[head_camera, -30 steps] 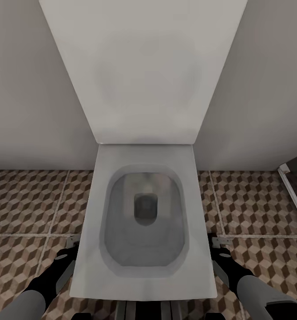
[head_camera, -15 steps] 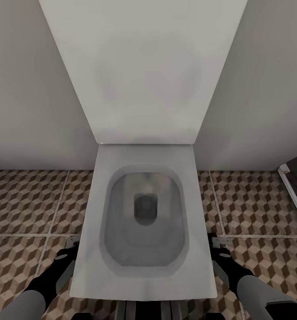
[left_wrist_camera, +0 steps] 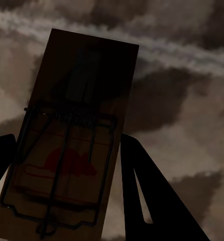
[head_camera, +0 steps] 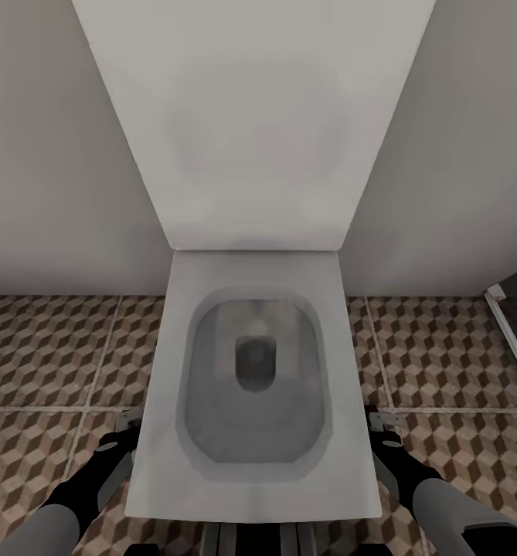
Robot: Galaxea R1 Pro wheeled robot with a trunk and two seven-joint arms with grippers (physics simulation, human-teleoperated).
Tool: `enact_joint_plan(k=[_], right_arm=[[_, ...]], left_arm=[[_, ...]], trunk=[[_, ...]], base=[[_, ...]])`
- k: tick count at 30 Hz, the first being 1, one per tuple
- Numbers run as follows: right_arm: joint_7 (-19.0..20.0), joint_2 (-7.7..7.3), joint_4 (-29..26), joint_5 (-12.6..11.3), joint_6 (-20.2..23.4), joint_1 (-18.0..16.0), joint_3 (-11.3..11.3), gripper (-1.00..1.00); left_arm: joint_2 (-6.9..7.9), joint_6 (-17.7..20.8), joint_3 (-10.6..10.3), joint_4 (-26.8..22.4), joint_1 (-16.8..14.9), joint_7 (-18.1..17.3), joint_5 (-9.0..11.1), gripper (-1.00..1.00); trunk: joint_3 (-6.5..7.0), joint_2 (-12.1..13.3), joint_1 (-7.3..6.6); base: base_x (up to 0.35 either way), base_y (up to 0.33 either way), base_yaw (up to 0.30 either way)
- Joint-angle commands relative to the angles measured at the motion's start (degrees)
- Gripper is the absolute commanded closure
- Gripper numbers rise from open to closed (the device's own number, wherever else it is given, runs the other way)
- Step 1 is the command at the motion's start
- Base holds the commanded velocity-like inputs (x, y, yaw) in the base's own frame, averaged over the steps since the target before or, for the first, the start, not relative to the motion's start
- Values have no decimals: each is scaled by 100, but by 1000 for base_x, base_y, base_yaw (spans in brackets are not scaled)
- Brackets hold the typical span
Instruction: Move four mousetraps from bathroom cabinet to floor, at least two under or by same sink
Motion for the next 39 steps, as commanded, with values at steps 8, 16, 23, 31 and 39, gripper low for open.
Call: enact_joint_plan(k=[8,16,23,31,39], right_arm=[[-15,-2,1,-116,11,-1,76,100],[-15,-2,1,-116,11,-1,76,100],[-15,-2,1,-116,11,2,76,100],[-15,-2,1,-116,11,2,76,100],[-15,-2,1,-116,11,4,76,100]], left_arm=[[13,31,-56,-13,-2,47,25,100],[16,30,-58,-13,-2,47,25,100],[16,31,-58,-13,-2,36,25,100],[16,30,-64,-13,-2,30,25,100],[12,31,-74,-15,-2,23,25,100]], trunk=[[-4,-1,0],[-4,-1,0],[-4,-1,0],[-4,-1,0],[-4,-1,0]], base=[[0,1,0],[0,0,0],[0,30,0],[0,36,0],[0,3,0]])
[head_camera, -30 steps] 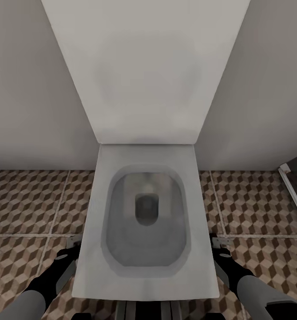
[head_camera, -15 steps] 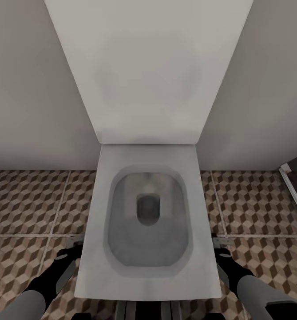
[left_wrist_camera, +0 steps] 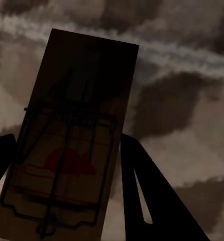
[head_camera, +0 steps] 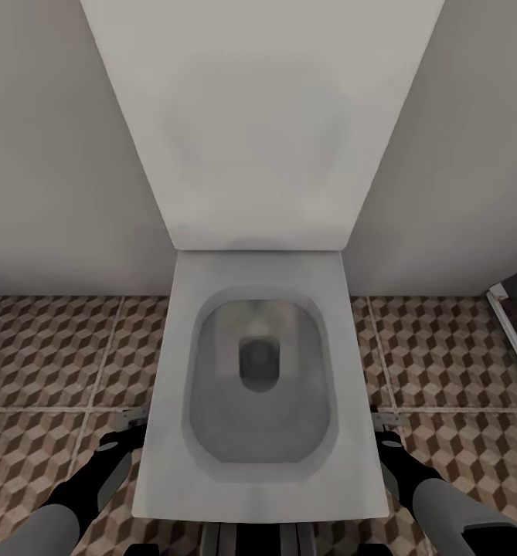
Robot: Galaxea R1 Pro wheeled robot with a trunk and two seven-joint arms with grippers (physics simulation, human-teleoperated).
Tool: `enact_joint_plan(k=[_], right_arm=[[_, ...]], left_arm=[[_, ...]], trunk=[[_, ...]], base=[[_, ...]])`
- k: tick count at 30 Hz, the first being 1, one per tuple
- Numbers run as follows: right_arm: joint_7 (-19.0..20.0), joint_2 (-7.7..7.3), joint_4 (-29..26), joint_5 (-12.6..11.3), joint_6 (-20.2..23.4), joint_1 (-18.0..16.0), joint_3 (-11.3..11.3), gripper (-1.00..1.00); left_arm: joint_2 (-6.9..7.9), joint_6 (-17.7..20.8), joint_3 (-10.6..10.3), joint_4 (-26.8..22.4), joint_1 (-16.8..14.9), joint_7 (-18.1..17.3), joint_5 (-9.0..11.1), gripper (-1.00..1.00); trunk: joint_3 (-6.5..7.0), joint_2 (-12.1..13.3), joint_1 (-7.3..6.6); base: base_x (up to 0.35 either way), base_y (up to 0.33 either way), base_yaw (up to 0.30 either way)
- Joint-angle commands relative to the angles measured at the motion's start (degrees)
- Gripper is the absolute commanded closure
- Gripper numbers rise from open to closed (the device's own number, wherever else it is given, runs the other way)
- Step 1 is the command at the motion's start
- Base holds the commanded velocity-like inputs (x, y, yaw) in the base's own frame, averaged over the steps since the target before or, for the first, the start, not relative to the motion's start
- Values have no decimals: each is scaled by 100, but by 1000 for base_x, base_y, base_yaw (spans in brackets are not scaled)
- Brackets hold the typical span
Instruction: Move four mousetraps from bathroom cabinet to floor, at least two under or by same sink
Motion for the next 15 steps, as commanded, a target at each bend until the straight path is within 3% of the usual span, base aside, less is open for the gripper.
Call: enact_joint_plan(k=[1,15], right_arm=[[-16,-2,0,-114,11,1,74,100],[-16,-6,0,-114,11,0,74,100]], left_arm=[[8,30,-49,-14,-1,49,25,100],[-8,41,-35,47,-1,3,68,100]], trunk=[[-3,-1,0],[-3,-1,0]], base=[[0,0,0],[0,0,0]])
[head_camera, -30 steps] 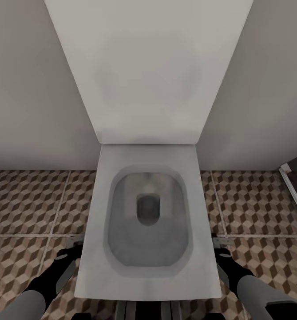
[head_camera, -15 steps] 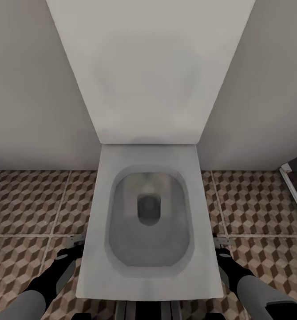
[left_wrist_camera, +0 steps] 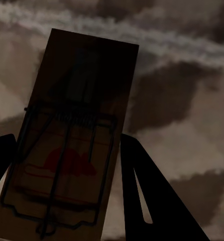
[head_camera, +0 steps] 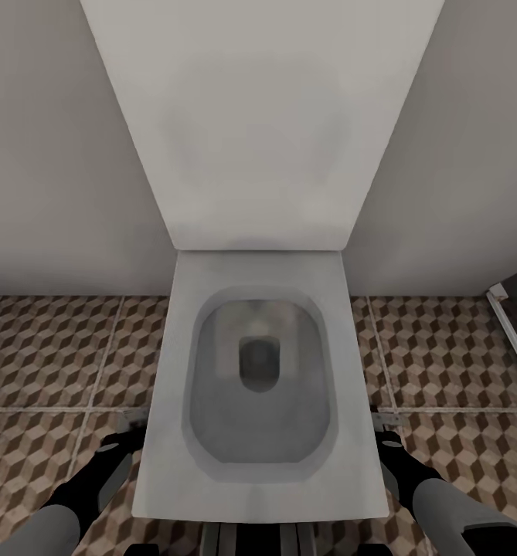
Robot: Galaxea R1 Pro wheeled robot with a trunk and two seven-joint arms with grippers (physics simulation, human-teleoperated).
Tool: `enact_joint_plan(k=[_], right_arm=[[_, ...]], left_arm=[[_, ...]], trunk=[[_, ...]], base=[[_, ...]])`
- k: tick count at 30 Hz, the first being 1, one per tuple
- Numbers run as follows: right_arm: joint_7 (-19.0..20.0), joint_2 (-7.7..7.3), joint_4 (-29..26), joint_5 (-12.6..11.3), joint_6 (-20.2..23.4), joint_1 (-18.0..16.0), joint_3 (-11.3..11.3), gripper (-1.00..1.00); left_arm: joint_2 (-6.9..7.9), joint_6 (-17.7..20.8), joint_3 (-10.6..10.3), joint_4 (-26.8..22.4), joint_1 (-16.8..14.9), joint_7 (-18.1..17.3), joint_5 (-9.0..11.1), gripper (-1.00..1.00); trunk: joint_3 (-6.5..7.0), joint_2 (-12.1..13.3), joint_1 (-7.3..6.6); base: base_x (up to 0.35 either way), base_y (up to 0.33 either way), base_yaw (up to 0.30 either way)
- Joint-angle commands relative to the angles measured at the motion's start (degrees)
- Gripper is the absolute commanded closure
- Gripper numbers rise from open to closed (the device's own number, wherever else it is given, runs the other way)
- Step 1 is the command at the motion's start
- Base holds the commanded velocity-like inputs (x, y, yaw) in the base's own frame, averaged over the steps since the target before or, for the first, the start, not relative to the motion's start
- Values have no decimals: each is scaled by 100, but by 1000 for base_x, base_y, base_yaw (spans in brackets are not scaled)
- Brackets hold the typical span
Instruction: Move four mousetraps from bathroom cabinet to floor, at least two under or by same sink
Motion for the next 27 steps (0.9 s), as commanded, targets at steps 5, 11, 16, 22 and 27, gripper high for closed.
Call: enact_joint_plan(k=[5,11,16,22,27], right_arm=[[-15,-1,0,-106,15,1,63,100],[-6,-4,30,-120,35,1,63,100],[-3,-2,176,-110,23,4,63,100],[-2,5,233,-107,20,5,63,100],[2,13,257,-106,19,5,66,100]], left_arm=[[-34,28,-37,21,-1,43,16,100],[-51,28,-28,39,-1,41,11,100],[-70,28,-26,42,-1,40,8,100],[-97,24,-28,43,-1,44,2,100],[-119,21,-29,43,-1,42,1,100]], trunk=[[-3,-1,0],[-3,-1,0],[-3,-1,0],[-3,-1,0],[-3,-1,0]], base=[[0,0,0],[0,0,0],[0,0,0],[0,0,0],[0,0,0]])
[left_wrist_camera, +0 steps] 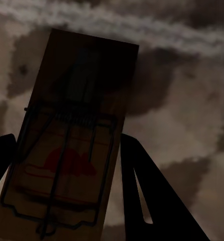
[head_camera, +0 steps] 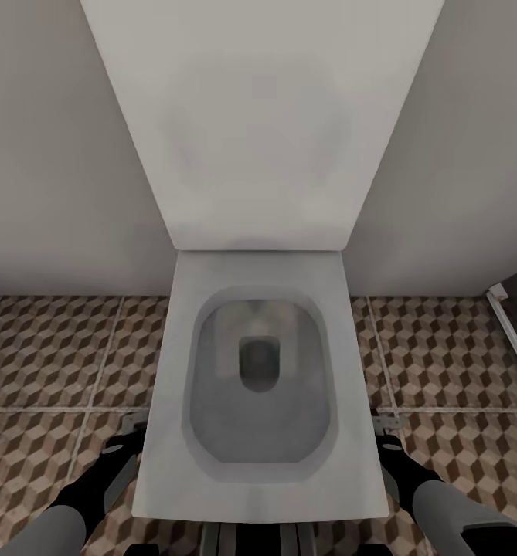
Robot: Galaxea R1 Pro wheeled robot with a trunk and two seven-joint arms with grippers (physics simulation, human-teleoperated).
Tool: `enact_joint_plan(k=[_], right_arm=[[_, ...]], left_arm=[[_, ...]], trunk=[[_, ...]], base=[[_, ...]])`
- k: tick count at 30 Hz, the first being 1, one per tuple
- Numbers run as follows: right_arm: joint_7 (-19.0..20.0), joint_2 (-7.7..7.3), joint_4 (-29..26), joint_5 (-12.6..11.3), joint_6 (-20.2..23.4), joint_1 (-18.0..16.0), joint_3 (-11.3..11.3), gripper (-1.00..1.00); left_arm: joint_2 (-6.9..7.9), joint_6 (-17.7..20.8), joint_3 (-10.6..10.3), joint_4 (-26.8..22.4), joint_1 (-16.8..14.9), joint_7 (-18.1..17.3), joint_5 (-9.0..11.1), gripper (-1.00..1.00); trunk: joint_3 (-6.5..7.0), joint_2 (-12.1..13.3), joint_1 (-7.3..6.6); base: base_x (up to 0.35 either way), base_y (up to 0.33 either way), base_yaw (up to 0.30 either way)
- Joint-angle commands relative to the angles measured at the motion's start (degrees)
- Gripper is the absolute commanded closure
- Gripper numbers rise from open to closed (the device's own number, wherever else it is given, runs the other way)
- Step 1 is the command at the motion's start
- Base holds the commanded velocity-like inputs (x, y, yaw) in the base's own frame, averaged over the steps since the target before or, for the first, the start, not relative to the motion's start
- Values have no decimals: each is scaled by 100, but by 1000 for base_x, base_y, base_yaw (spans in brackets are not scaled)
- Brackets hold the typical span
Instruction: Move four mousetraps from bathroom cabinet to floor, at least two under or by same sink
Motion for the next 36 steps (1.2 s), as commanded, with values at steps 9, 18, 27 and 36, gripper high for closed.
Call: enact_joint_plan(k=[9,18,27,36], right_arm=[[-3,22,230,-162,9,1,92,100],[-3,12,251,-162,7,1,93,100],[-3,-2,252,-162,14,0,92,100],[-3,-4,252,-162,20,-2,85,-100]], left_arm=[[-3,28,-49,-13,-1,52,26,100],[-4,28,-49,-13,-1,55,22,100],[-4,28,-49,-13,-1,56,17,100],[-4,28,-49,-13,0,56,17,100]], trunk=[[-4,-1,0],[-4,-1,0],[-4,-1,0],[-4,-1,0]], base=[[0,0,0],[0,0,0],[0,0,0],[0,0,0]])
